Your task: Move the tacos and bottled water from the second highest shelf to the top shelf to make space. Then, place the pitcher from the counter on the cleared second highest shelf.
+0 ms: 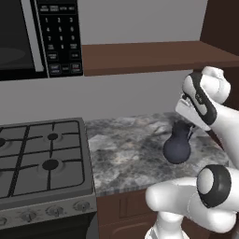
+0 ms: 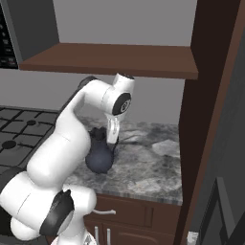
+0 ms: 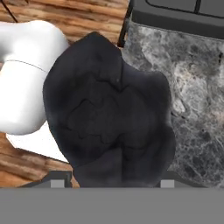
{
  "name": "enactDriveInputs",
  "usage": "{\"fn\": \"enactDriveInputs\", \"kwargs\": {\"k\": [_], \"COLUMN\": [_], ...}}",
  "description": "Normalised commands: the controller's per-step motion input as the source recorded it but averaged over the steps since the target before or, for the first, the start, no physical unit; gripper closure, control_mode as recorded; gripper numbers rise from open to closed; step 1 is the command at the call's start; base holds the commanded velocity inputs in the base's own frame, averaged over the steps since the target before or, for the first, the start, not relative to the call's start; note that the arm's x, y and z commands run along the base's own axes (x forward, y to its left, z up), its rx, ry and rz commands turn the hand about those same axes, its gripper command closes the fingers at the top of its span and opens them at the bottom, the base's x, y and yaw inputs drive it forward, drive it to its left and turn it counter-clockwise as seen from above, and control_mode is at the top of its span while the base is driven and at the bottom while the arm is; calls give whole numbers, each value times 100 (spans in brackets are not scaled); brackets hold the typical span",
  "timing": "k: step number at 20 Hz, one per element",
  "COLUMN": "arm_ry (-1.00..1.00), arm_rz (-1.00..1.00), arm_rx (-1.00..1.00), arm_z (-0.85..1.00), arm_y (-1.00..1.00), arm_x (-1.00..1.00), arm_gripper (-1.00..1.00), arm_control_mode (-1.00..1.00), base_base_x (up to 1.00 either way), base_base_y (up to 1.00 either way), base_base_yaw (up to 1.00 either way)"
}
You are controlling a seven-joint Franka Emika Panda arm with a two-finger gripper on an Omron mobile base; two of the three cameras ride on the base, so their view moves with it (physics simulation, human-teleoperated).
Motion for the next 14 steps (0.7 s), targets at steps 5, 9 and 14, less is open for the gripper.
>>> {"fn": "enactDriveInputs", "kwargs": {"k": [5, 9, 14], "arm_ry": [-2, -2, -4], "arm_rz": [-31, -34, -40], "arm_rx": [-8, -5, 0], "arm_z": [21, 34, 51], "arm_y": [71, 51, 44], "arm_x": [-79, -76, -61], "arm_gripper": [100, 100, 100], "arm_control_mode": [-100, -100, -100], "base_base_x": [0, 0, 0], "base_base_y": [0, 0, 0], "base_base_yaw": [0, 0, 0]}}
